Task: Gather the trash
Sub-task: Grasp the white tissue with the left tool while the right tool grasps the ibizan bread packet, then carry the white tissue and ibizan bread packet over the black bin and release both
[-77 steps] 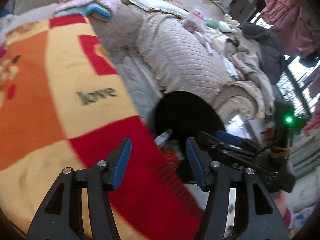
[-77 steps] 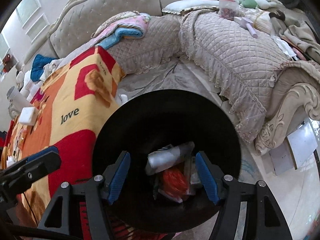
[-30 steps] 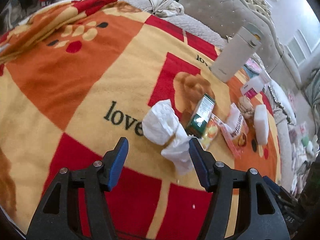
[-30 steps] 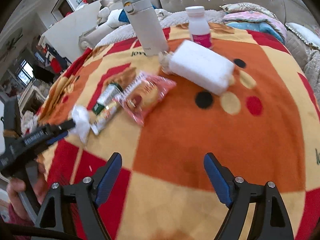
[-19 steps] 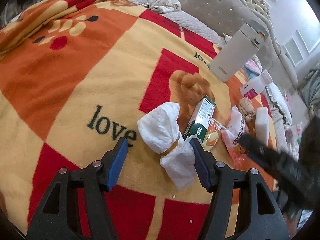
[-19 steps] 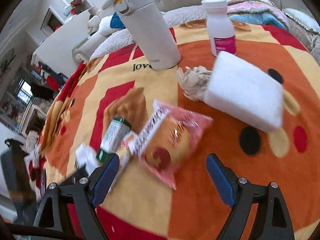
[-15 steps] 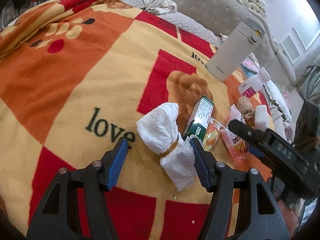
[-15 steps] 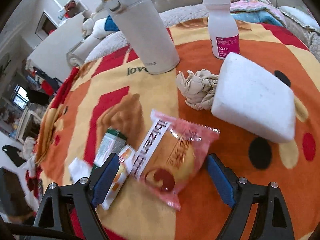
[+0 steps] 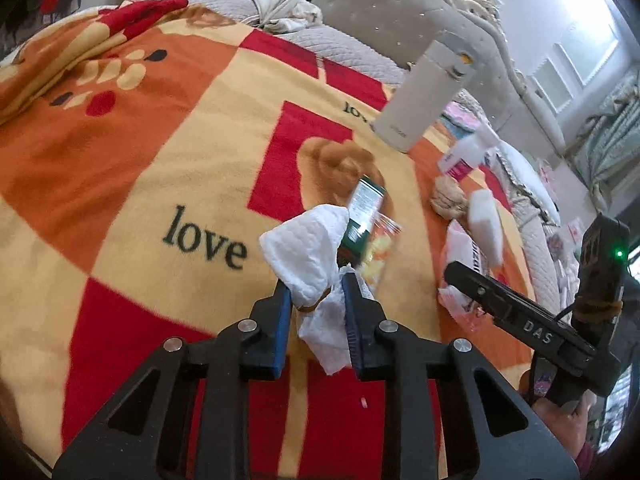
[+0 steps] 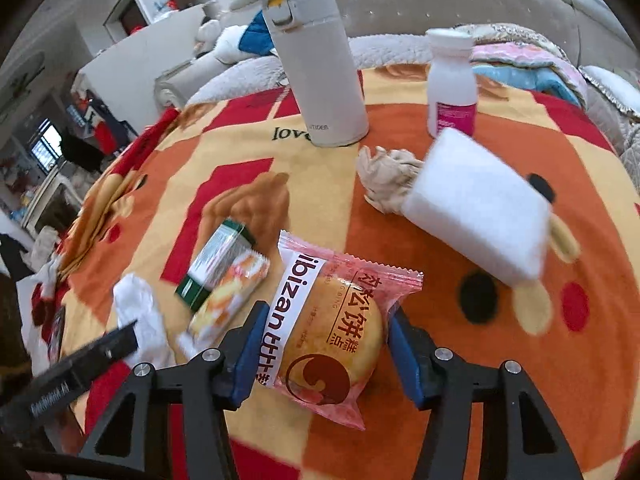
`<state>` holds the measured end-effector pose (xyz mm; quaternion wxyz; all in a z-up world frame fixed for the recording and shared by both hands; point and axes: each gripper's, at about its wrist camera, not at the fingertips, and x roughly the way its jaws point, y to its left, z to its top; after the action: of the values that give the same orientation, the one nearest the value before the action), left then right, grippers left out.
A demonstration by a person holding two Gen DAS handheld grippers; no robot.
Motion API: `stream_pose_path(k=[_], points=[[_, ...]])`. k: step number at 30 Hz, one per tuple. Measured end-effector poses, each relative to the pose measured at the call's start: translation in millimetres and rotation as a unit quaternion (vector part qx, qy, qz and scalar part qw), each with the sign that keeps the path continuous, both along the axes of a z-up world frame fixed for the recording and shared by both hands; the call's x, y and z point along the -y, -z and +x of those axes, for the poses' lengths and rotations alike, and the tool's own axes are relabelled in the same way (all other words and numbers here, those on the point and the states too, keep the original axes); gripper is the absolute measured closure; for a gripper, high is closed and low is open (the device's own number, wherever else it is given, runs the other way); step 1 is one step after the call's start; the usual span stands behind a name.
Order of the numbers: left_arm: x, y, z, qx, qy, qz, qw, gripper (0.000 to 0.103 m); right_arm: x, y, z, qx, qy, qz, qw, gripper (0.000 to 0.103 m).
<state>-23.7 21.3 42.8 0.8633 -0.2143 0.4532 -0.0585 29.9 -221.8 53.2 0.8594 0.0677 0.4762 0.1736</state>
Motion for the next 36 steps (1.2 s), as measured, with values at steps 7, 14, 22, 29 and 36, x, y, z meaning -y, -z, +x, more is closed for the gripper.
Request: stream_pose_path(k=[7, 14, 22, 29, 36], points=[[23.4, -13.6, -29.1, 0.001, 0.038, 0.008, 0.9993, 0.081, 27.5, -8.8, -41.8, 0.001, 0.000, 0.006, 1.000, 0.047], [65.9, -17.2, -50.6, 0.001, 0.074, 0.024, 0.9969, 0.081, 56.3, -10.8, -83.0, 0.001, 0.010, -0.012, 1.000, 0.047], [121.4, -20.4, -63.4, 0.005, 0.121, 0.051, 0.9913, 0.081, 90.5, -11.6, -115.5, 0.003, 0.027, -0.026, 0.999, 0.047], [163.4, -23.8, -69.0, 0.010, 0.154, 0.063, 0.9861, 0.081, 125.9, -17.5, -137.4, 0.012, 0.052, -0.029, 0.998, 0.047], [210.5, -24.2, -71.8, 0.012, 0.193, 0.072, 0.9784, 0.081, 164.2, -19.9, -152.0, 0.013, 0.087, -0.032, 0.996, 0.047]])
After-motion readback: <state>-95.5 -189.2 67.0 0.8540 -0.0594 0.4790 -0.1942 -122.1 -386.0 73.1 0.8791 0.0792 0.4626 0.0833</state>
